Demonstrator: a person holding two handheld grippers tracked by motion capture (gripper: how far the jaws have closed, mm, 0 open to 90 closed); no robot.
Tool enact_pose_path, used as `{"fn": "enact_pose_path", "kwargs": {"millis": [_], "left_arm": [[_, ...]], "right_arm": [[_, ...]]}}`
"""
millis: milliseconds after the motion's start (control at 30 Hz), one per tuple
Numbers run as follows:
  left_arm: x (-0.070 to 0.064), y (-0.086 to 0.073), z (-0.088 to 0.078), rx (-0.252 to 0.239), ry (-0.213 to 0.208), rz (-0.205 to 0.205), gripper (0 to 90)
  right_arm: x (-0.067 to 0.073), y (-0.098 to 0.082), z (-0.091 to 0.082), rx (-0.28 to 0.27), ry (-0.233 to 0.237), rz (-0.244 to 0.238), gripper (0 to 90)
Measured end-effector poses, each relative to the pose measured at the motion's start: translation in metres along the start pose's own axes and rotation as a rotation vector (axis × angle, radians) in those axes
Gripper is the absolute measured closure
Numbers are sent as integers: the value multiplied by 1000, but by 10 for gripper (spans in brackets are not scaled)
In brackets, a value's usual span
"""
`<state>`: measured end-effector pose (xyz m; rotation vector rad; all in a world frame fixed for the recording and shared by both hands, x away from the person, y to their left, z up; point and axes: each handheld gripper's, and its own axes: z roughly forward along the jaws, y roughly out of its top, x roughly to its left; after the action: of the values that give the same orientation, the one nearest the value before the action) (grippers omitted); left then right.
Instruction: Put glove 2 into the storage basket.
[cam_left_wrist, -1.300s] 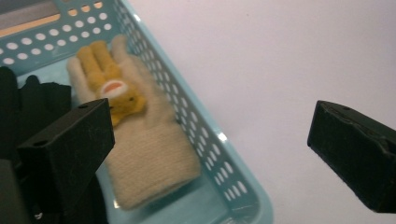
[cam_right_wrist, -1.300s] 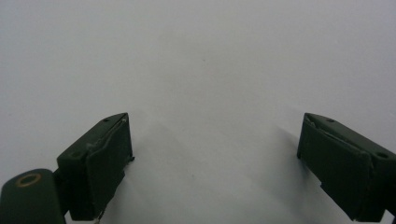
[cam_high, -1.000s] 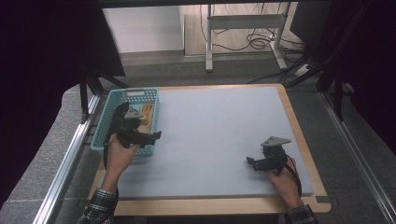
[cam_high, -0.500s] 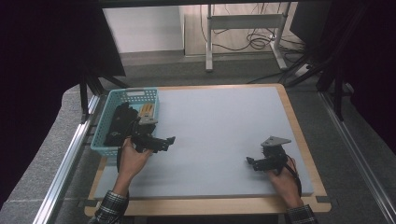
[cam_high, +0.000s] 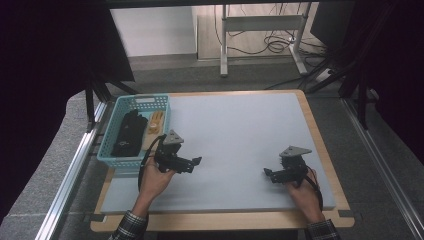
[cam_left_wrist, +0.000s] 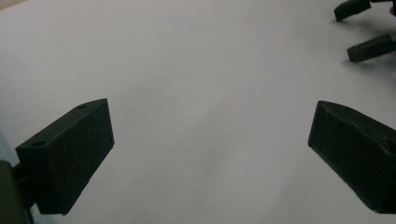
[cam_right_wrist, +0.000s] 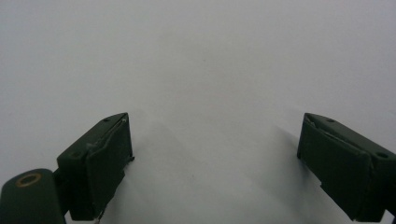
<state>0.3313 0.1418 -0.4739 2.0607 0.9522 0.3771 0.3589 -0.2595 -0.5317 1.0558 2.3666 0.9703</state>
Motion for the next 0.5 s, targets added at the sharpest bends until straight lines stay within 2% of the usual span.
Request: {"fn": "enact_pose_path", "kwargs": {"millis": [33, 233, 500], "left_arm": [[-5, -3, 5, 4, -5, 9, 6], [-17, -13, 19, 23, -24, 25, 4], [-22, -29, 35, 54, -50, 26, 0]], "right_arm": [[0, 0, 0, 0, 0, 0, 98], [0, 0, 0, 0, 0, 0, 98], [0, 0, 0, 0, 0, 0, 98]]}}
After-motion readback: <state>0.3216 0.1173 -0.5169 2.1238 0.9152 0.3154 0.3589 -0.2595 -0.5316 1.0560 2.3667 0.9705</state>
